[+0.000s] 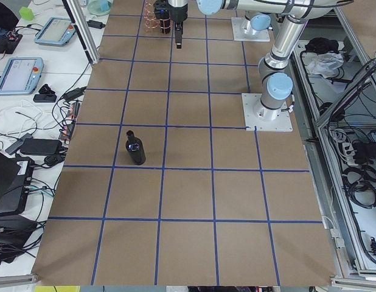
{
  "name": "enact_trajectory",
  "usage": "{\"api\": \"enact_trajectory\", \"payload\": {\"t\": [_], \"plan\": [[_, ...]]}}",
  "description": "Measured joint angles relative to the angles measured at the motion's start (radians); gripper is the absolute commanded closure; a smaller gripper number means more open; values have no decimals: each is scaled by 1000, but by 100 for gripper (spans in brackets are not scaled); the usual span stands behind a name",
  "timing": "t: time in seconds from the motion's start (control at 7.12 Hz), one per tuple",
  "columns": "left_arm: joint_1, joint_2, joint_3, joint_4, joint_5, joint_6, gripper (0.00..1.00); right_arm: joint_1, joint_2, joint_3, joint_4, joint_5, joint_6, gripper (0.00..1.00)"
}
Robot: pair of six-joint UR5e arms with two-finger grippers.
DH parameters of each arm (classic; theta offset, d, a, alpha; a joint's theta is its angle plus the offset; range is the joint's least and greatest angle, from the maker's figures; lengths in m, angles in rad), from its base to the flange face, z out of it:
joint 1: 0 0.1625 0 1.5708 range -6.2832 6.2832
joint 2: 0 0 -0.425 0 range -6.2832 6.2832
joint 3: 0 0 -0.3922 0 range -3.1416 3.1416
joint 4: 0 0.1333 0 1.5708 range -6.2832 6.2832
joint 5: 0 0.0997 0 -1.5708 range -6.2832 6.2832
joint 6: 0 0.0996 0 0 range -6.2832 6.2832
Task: Place wine into wine basket
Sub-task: 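Move the left gripper toward the dark wine bottle lying on the table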
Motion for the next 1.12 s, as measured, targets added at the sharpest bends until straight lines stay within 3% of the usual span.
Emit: {"api": "enact_trajectory", "payload": {"t": [1.12], "plan": [[34,2,-2,2,0,0,0,-10,50,-74,-16,29,8,0]]}}
